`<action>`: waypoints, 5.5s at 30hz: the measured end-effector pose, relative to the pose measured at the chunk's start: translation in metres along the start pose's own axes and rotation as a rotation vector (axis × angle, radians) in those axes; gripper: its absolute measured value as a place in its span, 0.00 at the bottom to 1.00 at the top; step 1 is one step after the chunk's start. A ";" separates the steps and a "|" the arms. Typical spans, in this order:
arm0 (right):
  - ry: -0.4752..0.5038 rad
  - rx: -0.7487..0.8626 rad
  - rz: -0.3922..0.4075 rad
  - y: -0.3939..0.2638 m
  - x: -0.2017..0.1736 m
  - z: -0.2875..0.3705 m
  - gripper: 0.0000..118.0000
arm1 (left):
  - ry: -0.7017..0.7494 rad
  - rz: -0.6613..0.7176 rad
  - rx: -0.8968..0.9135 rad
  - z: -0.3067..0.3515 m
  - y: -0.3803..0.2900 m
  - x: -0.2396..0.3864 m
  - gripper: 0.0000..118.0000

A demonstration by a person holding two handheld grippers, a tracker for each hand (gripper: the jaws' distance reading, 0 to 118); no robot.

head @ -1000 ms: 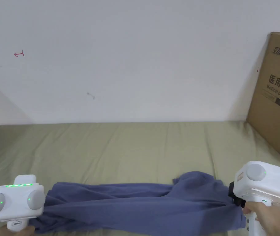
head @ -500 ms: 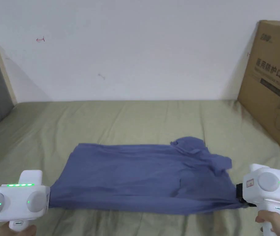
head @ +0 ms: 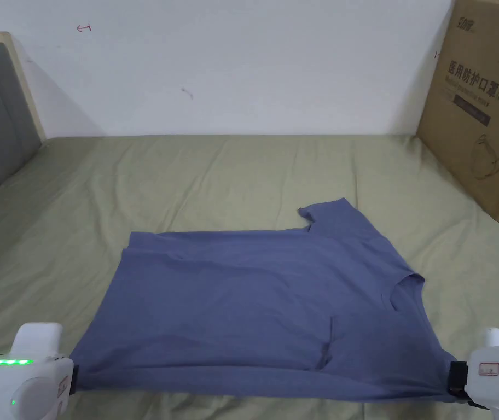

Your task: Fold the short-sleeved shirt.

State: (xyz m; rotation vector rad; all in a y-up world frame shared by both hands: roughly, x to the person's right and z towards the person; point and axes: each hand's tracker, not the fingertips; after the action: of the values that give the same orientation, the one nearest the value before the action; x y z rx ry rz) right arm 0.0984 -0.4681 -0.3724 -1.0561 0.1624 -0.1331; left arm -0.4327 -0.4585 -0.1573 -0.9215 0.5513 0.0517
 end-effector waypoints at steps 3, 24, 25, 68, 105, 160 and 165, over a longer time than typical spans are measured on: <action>0.020 0.018 -0.019 0.005 0.001 0.000 0.02 | -0.013 0.001 -0.001 0.003 0.004 0.002 0.26; -0.007 0.084 0.140 -0.036 -0.005 0.041 0.00 | -0.230 0.128 0.046 0.042 -0.050 -0.012 0.65; 0.000 0.078 0.129 -0.035 -0.004 0.040 0.00 | -0.223 0.130 0.050 0.039 -0.047 -0.011 0.69; 0.107 0.018 0.015 0.013 0.007 0.022 0.01 | -0.222 0.101 -0.004 0.004 0.010 -0.018 0.00; 0.010 0.088 0.112 0.055 -0.029 -0.013 0.00 | -0.234 0.147 -0.044 -0.019 0.042 -0.012 0.00; -0.015 -0.074 0.065 0.005 0.020 0.004 0.04 | -0.211 -0.005 -0.249 -0.010 -0.014 -0.028 0.05; -0.020 -0.098 0.067 -0.018 0.023 -0.005 0.19 | -0.216 0.042 -0.239 -0.024 -0.034 -0.030 0.41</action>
State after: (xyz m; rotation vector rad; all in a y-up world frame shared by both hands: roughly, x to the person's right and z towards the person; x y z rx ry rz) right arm 0.1198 -0.4860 -0.3604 -1.1478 0.1873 -0.0546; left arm -0.4598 -0.4915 -0.1294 -1.1217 0.3678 0.2568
